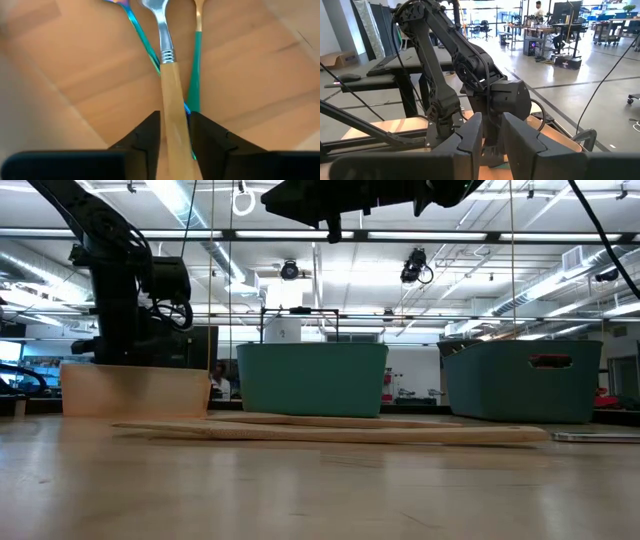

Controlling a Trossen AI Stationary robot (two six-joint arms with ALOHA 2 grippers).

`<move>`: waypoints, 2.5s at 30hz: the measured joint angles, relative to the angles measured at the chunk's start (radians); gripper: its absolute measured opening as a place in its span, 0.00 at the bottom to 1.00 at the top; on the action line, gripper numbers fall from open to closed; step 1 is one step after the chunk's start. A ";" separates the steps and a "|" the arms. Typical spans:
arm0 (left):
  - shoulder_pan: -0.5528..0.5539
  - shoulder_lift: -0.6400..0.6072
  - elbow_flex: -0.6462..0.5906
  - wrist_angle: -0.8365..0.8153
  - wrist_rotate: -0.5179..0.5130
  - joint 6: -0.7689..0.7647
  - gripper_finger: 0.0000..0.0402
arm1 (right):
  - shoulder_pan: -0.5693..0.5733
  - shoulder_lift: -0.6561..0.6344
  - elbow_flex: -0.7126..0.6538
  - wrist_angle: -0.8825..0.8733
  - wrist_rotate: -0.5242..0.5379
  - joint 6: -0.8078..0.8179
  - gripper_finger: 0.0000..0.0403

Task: Pick & Place Kitchen Items
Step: Put the yellow spoon into the orange bin, then put the brown spatula into the blue bin

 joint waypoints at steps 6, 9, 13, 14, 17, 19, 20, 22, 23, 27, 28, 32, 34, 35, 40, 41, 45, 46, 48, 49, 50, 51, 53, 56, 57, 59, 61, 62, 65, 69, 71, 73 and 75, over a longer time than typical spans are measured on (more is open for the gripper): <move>0.000 0.000 0.000 0.000 0.000 0.001 0.40 | 0.000 0.000 0.000 -0.003 0.000 0.000 0.22; 0.000 0.000 0.000 0.001 0.000 0.023 0.44 | 0.000 0.000 0.000 -0.016 0.000 0.000 0.22; 0.000 0.000 0.000 0.004 0.000 0.053 0.45 | 0.000 0.000 0.000 -0.065 -0.006 0.010 0.22; 0.000 -0.001 0.000 0.005 0.000 0.055 0.45 | 0.000 0.000 0.000 -0.084 -0.014 0.010 0.22; 0.000 -0.003 0.000 0.019 0.000 0.081 0.46 | 0.000 0.000 0.000 -0.142 -0.024 0.023 0.22; 0.000 -0.003 0.000 0.037 0.001 0.100 0.45 | 0.000 0.000 0.000 -0.189 -0.031 0.048 0.22; 0.000 -0.004 0.000 0.048 0.000 0.108 0.45 | 0.000 0.000 0.000 -0.216 -0.037 0.054 0.22; 0.000 -0.014 0.000 0.073 0.000 0.127 0.45 | 0.000 0.000 0.000 -0.262 -0.048 0.056 0.22; -0.003 -0.019 0.000 0.086 0.002 0.132 0.45 | 0.000 0.000 0.000 -0.285 -0.055 0.058 0.22; -0.020 -0.072 0.000 0.119 0.004 0.164 0.45 | 0.013 0.000 0.001 -0.400 -0.057 0.074 0.22; -0.027 -0.087 0.000 0.123 0.004 0.171 0.45 | 0.020 0.000 0.001 -0.430 -0.057 0.074 0.22; -0.054 -0.158 0.000 0.127 0.004 0.176 0.45 | 0.050 0.000 0.001 -0.541 -0.056 0.081 0.22; -0.070 -0.192 0.000 0.125 0.004 0.177 0.45 | 0.067 0.000 0.001 -0.585 -0.056 0.089 0.22; -0.078 -0.209 0.000 0.126 0.004 0.177 0.45 | 0.075 0.000 0.001 -0.602 -0.056 0.091 0.22; -0.123 -0.280 0.000 0.127 0.004 0.188 0.45 | 0.119 0.000 0.001 -0.641 -0.054 0.117 0.22; -0.133 -0.291 0.000 0.129 0.004 0.188 0.45 | 0.127 0.000 0.001 -0.648 -0.053 0.119 0.22; -0.177 -0.328 0.000 0.153 0.021 0.206 0.45 | 0.161 0.000 0.001 -0.663 -0.053 0.125 0.22; -0.189 -0.335 0.000 0.153 0.023 0.220 0.45 | 0.168 0.000 0.001 -0.667 -0.051 0.127 0.22; -0.215 -0.351 0.000 0.160 0.024 0.228 0.45 | 0.181 0.000 0.001 -0.686 -0.025 0.140 0.22; -0.228 -0.357 0.000 0.166 0.024 0.228 0.45 | 0.187 0.000 0.001 -0.702 -0.005 0.145 0.22; -0.241 -0.364 0.000 0.171 0.024 0.228 0.45 | 0.193 0.000 0.001 -0.721 0.012 0.150 0.22; -0.253 -0.370 0.000 0.176 0.024 0.229 0.45 | 0.198 0.000 0.001 -0.743 0.027 0.157 0.22; -0.280 -0.380 0.000 0.192 0.024 0.229 0.45 | 0.209 0.005 0.001 -0.776 0.050 0.168 0.22; -0.318 -0.393 0.000 0.213 0.024 0.229 0.45 | 0.224 0.018 0.000 -0.800 0.061 0.175 0.22; -0.331 -0.397 0.000 0.217 0.024 0.229 0.45 | 0.228 0.025 0.000 -0.793 0.061 0.179 0.22; -0.355 -0.403 0.000 0.227 0.025 0.229 0.45 | 0.234 0.044 0.000 -0.797 0.060 0.192 0.22; -0.379 -0.402 0.000 0.236 0.025 0.229 0.45 | 0.236 0.064 0.000 -0.794 0.061 0.194 0.22; -0.390 -0.402 0.000 0.240 0.025 0.230 0.45 | 0.236 0.074 0.000 -0.794 0.069 0.194 0.22; -0.426 -0.402 0.000 0.262 0.025 0.230 0.45 | 0.235 0.100 0.000 -0.793 0.114 0.194 0.22; -0.470 -0.402 0.000 0.279 0.025 0.229 0.45 | 0.231 0.130 -0.001 -0.790 0.147 0.194 0.22; -0.491 -0.402 0.000 0.280 0.025 0.229 0.45 | 0.227 0.143 -0.001 -0.785 0.158 0.194 0.22; -0.510 -0.402 0.000 0.285 0.025 0.229 0.45 | 0.223 0.157 0.000 -0.778 0.158 0.194 0.22; -0.530 -0.402 0.000 0.295 0.025 0.229 0.45 | 0.218 0.175 0.000 -0.756 0.158 0.194 0.22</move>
